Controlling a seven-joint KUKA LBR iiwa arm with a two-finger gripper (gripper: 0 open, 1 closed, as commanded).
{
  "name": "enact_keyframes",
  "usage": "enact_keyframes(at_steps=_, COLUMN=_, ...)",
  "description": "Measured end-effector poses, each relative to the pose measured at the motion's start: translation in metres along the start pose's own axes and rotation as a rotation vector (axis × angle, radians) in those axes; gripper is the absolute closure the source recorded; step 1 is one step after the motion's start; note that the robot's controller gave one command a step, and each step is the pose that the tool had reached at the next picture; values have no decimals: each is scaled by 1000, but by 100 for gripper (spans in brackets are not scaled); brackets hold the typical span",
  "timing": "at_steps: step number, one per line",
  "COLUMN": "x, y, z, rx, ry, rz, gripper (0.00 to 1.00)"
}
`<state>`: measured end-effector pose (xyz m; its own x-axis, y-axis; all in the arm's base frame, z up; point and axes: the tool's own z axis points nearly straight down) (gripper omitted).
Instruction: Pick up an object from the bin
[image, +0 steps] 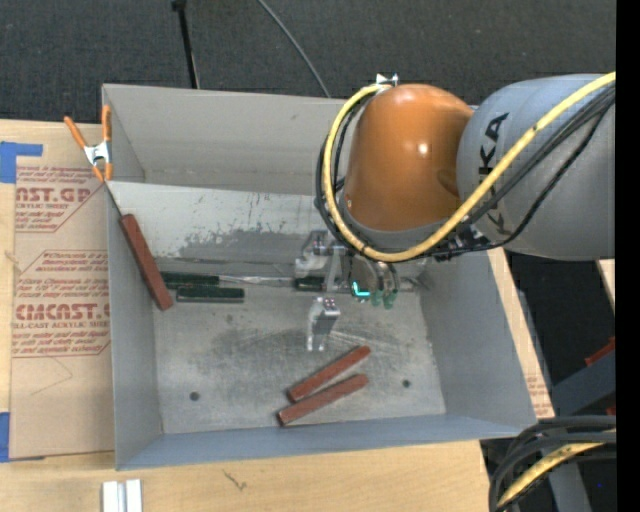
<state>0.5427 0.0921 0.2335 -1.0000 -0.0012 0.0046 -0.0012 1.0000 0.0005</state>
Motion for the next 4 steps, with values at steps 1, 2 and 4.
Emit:
enact_keyframes(at_steps=1, x=-1, y=-1, z=-3, rx=-1, ry=-6, rz=1, gripper=0)
enact_keyframes(at_steps=2, x=8, y=-18, z=43, rx=0, ry=-8, rz=-154, gripper=0)
enact_keyframes(at_steps=4, x=44, y=-60, z=99, rx=1, ry=-6, rz=-404, gripper=0)
